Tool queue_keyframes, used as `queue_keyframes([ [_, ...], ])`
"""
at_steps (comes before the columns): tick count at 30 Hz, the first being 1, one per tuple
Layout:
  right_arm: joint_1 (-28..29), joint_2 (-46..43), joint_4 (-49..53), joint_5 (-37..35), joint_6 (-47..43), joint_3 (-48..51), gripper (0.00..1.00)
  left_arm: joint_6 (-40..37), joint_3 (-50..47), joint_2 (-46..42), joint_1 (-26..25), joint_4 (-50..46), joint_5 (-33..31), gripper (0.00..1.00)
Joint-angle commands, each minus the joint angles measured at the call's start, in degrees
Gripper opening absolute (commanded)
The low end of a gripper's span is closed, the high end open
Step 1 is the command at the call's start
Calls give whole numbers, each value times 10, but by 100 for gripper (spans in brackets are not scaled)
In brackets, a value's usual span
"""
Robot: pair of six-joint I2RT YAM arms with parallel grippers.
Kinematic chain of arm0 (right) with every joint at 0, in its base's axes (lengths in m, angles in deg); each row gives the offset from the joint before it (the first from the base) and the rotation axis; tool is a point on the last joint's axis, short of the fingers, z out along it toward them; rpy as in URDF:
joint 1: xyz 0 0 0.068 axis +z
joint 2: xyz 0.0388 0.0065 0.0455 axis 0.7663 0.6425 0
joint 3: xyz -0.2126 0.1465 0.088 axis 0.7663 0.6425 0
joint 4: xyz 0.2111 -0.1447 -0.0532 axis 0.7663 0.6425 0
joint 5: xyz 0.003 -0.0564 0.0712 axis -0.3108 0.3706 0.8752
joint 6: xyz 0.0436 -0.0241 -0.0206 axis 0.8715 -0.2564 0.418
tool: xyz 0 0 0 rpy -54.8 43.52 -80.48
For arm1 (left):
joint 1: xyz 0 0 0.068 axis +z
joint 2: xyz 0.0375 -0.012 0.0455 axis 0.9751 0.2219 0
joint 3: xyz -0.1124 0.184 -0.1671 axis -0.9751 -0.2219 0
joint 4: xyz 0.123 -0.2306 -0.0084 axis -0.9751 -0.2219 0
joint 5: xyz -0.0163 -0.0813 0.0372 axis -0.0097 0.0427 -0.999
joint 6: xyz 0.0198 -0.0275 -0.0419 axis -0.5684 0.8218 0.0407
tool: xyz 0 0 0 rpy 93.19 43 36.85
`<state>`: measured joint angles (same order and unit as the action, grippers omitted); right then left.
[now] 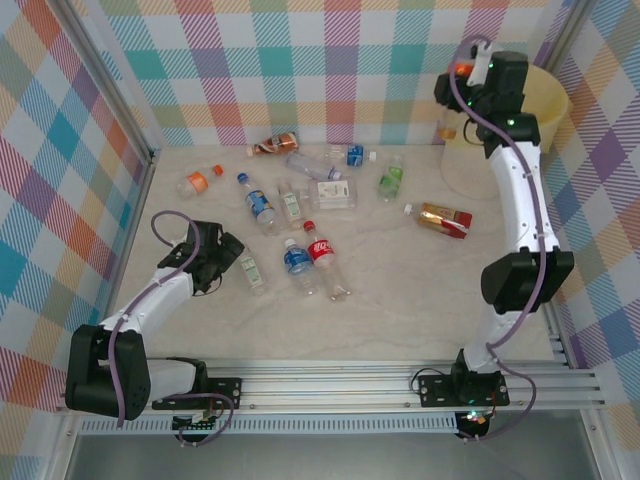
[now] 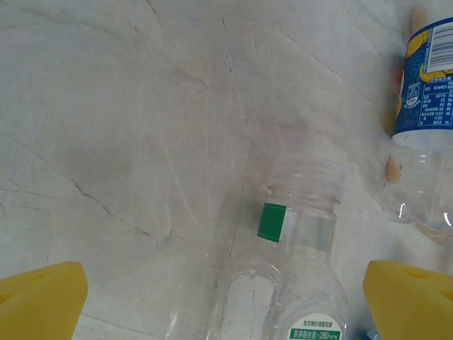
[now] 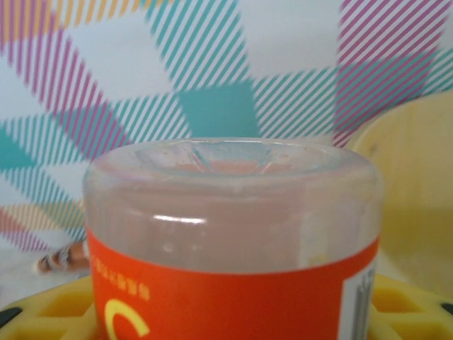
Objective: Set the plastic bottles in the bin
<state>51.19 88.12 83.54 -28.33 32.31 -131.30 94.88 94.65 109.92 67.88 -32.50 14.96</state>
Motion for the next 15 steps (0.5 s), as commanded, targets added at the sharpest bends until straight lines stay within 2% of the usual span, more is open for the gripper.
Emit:
queue_keyframes([
  [1,-20,71,23,-18,15,-113,55,11,-1,-7,-5,3,9,100],
  [6,-50,182,21,-101,43,-288,54,4,1,-10,-5,6,12,100],
  [8,-61,204,-11,-142,58,-297,54,0,0,-12,-5,10,13,100],
  [12,-60,220,-80,-179,50,-297,53,-3,2,-9,-5,11,12,100],
  [15,-53,227,-104,-220,18,-297,53,-4,0,-6,-5,10,10,100],
])
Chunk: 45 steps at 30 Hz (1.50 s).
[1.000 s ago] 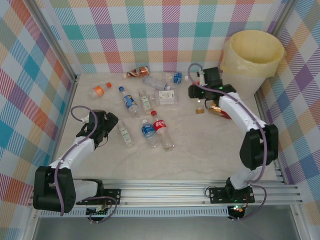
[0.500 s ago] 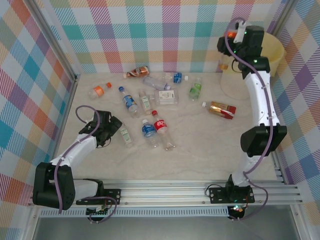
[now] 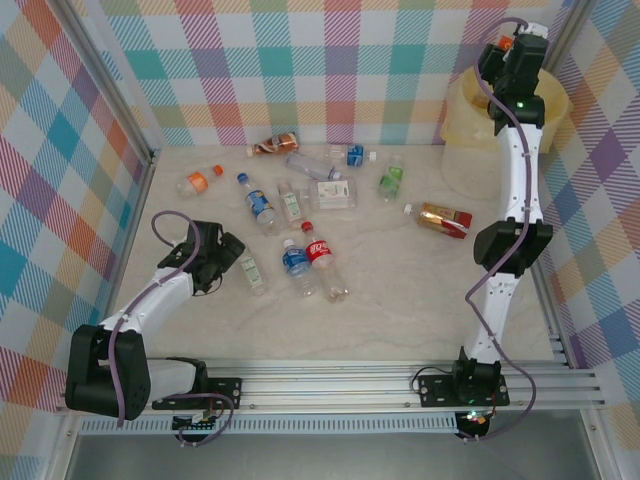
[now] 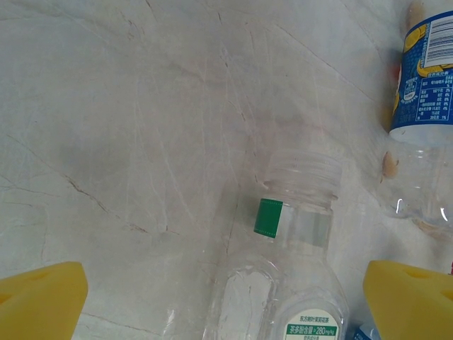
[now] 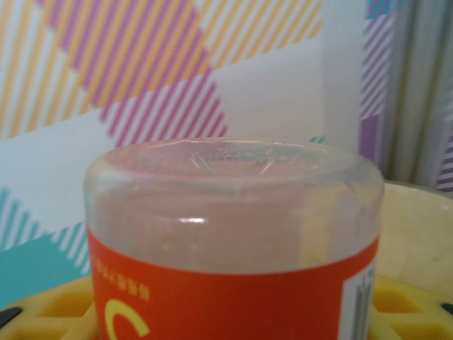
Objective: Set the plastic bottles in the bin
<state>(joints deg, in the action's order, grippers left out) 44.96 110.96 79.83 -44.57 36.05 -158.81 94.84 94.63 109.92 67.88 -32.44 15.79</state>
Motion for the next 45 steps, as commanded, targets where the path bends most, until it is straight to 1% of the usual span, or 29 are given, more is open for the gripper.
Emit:
queue_keyframes([
  [1,13,0,-74,-62,-38,-20,53,-3,0,-5,-5,9,0,100],
  [5,32,-2,-106,-102,-110,1,54,-2,-6,1,-5,15,-1,100],
  [8,41,-9,-124,-122,-142,20,57,-1,-10,3,-5,18,-3,100],
  [10,47,-16,-118,-133,-145,29,58,-2,-13,3,-5,19,-4,100],
  [13,48,-38,-104,-113,-122,61,58,-2,-18,3,-5,24,-8,100],
  [14,49,-43,-110,-115,-123,74,58,-2,-21,4,-5,27,-10,100],
  [17,58,-53,-170,-149,-150,117,58,-5,-23,13,-5,29,-8,100],
  [20,68,-33,-196,-194,-170,96,61,-11,-20,24,-5,29,-4,100],
  [22,71,-12,-187,-205,-188,59,60,-13,-20,29,-5,29,-4,100],
  [24,72,0,-161,-205,-183,36,60,-14,-22,33,-5,39,-4,100],
  [27,74,-15,-137,-207,-170,69,62,-12,-27,38,-5,54,-7,100],
  [28,74,-25,-132,-208,-144,91,63,-12,-27,40,-5,56,-6,100],
  [29,74,-37,-139,-208,-136,123,63,-11,-27,43,-5,58,-6,100],
  [32,74,-75,-196,-209,-130,213,63,-12,-26,51,-5,64,0,100],
  [34,72,-79,-200,-216,-129,230,63,-12,-27,55,-5,65,3,100],
  [39,70,-80,-180,-203,-119,233,63,-13,-30,58,-5,68,3,100],
  [43,68,-79,-122,-153,-93,206,64,-15,-34,55,-5,69,1,100],
  [45,68,-82,-76,-116,-69,190,64,-15,-34,55,-5,69,1,100],
])
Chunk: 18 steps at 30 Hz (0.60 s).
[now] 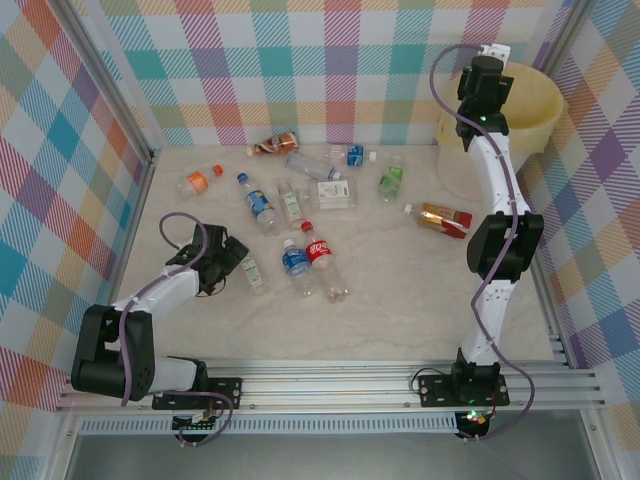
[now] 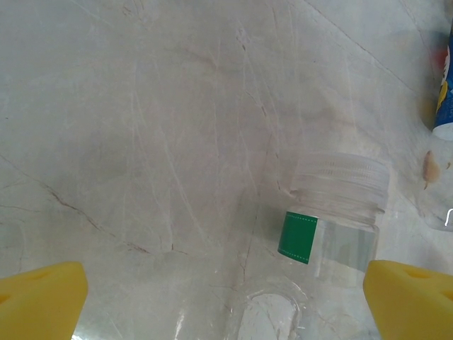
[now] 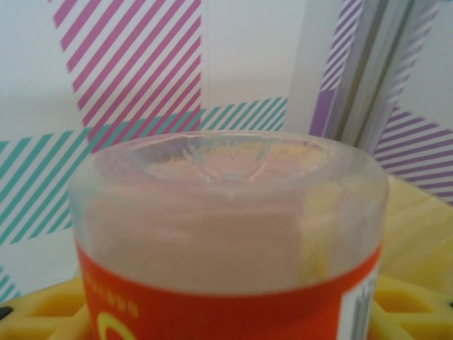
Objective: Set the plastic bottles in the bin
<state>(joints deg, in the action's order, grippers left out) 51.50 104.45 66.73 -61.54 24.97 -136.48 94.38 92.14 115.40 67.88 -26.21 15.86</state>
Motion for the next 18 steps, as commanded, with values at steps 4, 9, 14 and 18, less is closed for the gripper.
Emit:
queue_keyframes([
  [4,3,-35,121,136,89,-34,65,-12,-11,0,-5,7,-2,100],
  [9,3,-57,152,179,120,-4,66,-15,-11,0,-5,8,0,100],
  [14,3,-63,189,226,146,-2,67,-16,-11,-1,-5,7,0,100],
  [18,4,-69,197,234,163,5,70,-16,-10,0,-5,6,2,100],
])
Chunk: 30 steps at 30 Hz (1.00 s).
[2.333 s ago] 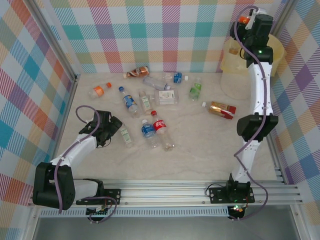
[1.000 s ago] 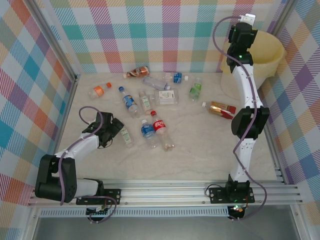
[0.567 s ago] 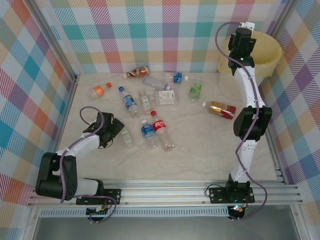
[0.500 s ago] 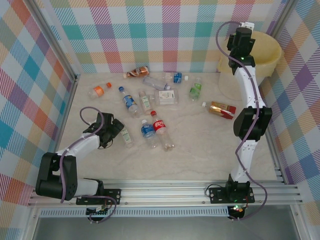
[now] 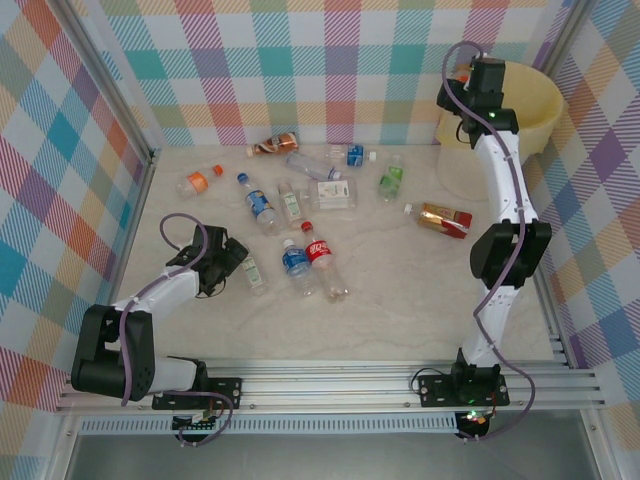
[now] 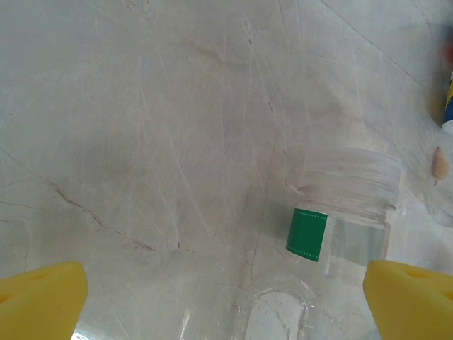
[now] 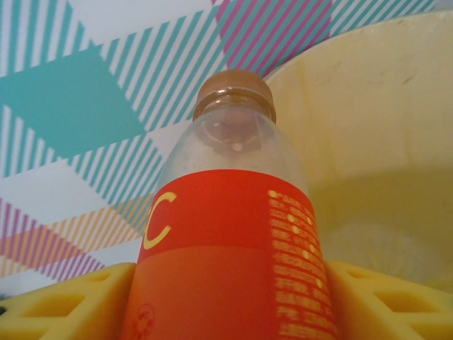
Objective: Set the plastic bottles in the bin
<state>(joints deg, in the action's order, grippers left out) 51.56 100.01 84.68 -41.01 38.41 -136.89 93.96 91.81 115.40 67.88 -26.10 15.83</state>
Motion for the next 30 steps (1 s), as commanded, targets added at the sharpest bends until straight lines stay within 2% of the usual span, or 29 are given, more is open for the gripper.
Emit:
queue_keyframes([
  [1,3,-26,14,25,28,11,71,-12,-6,0,-5,5,2,100],
  [5,1,-16,32,-22,26,-15,73,-12,-5,1,-5,3,2,100],
  [10,-20,33,81,-41,36,-93,59,-12,-6,3,-5,3,1,100],
  [16,-40,74,97,-66,42,-147,59,-12,-4,4,-5,-1,-3,100],
  [22,-58,96,89,-23,51,-163,59,-12,-2,8,-5,-1,-1,100],
  [26,-70,131,123,17,56,-224,58,-13,1,12,-5,-6,-1,100],
  [30,-76,139,146,46,61,-230,59,-10,2,14,-5,-7,-2,100],
])
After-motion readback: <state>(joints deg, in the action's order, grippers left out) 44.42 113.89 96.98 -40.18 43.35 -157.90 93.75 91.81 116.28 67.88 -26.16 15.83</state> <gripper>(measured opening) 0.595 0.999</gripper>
